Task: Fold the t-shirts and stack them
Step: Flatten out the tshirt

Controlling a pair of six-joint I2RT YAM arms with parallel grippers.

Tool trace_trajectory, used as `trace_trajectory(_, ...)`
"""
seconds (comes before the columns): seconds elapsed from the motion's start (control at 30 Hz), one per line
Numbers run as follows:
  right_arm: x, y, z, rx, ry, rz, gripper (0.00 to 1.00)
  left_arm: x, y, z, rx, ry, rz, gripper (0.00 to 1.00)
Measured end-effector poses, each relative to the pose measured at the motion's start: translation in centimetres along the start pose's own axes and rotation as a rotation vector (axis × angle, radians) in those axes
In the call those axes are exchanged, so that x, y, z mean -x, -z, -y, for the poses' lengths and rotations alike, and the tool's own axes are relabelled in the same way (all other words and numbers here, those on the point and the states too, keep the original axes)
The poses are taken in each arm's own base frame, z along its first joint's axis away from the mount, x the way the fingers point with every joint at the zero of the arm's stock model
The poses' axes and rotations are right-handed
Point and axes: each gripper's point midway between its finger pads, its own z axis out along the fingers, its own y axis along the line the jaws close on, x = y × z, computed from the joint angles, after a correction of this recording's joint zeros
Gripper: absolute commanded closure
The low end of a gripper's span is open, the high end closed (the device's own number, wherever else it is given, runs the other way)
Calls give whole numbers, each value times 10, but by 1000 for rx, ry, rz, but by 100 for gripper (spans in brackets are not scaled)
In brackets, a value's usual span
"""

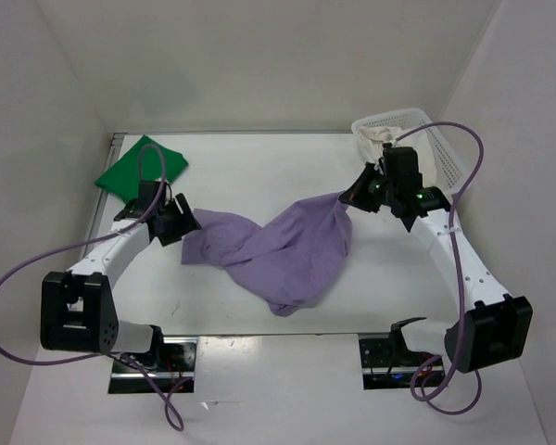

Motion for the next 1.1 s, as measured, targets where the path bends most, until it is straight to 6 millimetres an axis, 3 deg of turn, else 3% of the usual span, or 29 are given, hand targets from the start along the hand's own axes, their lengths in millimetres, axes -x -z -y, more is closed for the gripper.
trace_trajectory(0.1, -4, -1, 11, -25, -2, -2, 100, 1, -8, -14, 42, 42, -7, 40)
trace_trajectory(0.33, -9, -3, 19, -46, -3, -13, 100, -23, -13, -31, 111, 73, -63, 37)
trace_trajectory(0.47, -9, -2, 18, -37, 0, -13, 100, -22, -7, -41, 164, 98, -27, 46)
trace_trajectory(0.63, -9, -2, 14, -16, 3, -18, 100, -29, -15, -51, 223, 114, -41, 58)
trace_trajectory(0.83, -9, -2, 10, 1, 5, -18, 100, -54, -27, -59, 280, 106, -106, 59)
trace_trajectory(1.0, -9, -2, 6, 25, 9, -21, 100, -55, -31, -60, 281, 116, -96, 96)
trace_trajectory(1.1, -10, -2, 4, 36, 9, -29, 100, -52, -30, -57, 271, 126, -86, 100)
